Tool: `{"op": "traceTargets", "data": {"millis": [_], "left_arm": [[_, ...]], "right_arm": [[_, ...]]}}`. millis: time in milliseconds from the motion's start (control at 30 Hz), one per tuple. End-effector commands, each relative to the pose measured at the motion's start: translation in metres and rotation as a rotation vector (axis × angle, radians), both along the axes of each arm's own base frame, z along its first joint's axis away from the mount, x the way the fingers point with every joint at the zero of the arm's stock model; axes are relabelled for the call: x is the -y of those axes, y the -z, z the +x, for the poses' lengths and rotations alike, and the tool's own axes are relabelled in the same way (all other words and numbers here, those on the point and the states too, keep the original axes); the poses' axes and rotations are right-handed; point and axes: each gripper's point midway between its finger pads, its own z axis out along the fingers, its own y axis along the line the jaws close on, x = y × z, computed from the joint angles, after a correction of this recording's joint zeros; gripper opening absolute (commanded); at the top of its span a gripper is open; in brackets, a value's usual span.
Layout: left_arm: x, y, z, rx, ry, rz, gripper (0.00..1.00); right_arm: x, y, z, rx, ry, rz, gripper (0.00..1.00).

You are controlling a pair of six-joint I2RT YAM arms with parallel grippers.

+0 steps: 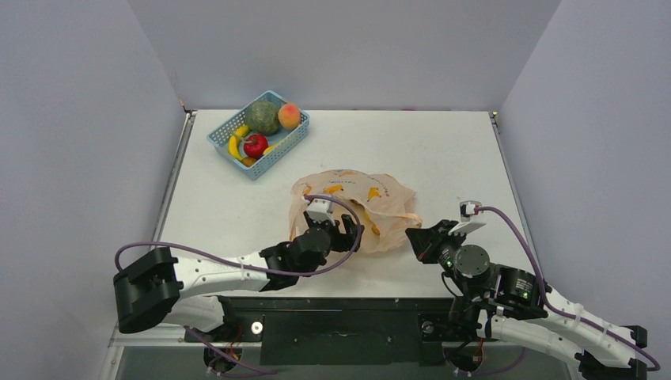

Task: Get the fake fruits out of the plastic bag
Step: Adjust the plastic bag at the center of the board.

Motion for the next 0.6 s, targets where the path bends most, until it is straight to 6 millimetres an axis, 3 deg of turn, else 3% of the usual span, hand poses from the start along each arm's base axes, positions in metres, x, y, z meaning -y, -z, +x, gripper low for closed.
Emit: {"op": "traceTargets", "data": {"millis": [0,300,567], "left_arm": [[0.01,-0.013,0.032,0.061,-0.032,-0.064,0.65],[0.052,0.01,0.076,0.091,-0.019,0.023,0.65],[0.057,0.028,0.122,0.071,-0.117,0.052,0.71]], "right_arm": [[0.001,-0.02,0.004,0.035,0.017,0.019,0.0],[0.007,-0.016,0.004,0.043,0.029,-0.003,0.0],[0.012,-0.009,0.002,0.035,0.031,-0.015,0.0]]}}
